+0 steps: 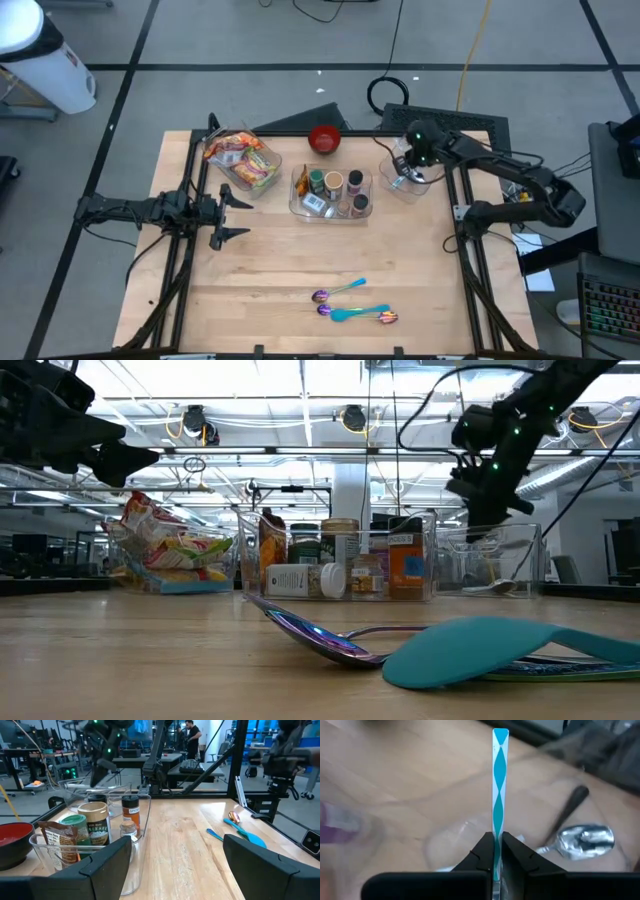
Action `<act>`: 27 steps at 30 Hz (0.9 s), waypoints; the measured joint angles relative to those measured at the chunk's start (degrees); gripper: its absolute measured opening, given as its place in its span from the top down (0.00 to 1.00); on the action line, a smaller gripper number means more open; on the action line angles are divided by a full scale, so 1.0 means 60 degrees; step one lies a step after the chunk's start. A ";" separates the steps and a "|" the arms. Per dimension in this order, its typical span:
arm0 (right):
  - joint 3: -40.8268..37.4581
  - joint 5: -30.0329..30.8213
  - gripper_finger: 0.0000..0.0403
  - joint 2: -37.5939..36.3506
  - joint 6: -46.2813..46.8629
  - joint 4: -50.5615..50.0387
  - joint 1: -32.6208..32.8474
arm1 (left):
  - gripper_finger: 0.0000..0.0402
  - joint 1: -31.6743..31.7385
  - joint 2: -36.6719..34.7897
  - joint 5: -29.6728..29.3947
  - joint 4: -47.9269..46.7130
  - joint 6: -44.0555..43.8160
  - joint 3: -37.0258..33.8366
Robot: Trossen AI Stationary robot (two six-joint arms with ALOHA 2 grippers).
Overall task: Pick & Place Food Item
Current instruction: Put the silver spoon into the right transparent bin
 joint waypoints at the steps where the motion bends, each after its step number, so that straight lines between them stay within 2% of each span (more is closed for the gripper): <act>1: -0.0154 -0.0003 0.98 -0.0002 -0.0027 0.0074 -0.0100 | 0.19 -0.0003 0.0000 -0.0004 0.0000 0.0004 0.0000; 9: -0.0470 0.0126 0.98 -0.0004 -0.0127 0.0131 -0.0368 | 0.19 0.0001 0.0000 -0.0003 0.0000 0.0004 0.0000; 14: -0.0470 0.1704 0.98 -0.0004 0.0363 0.0326 -0.0445 | 0.19 -0.0002 0.0000 -0.0003 0.0000 0.0002 0.0000; 18: -0.0470 0.2256 0.98 -0.0004 0.0767 0.0270 -0.0641 | 0.19 0.0000 0.0000 -0.0002 0.0000 0.0000 0.0000; 27: -0.0470 0.1738 0.98 0.0282 0.1252 0.0355 -0.0966 | 0.19 0.0000 0.0000 0.0000 0.0000 0.0000 0.0000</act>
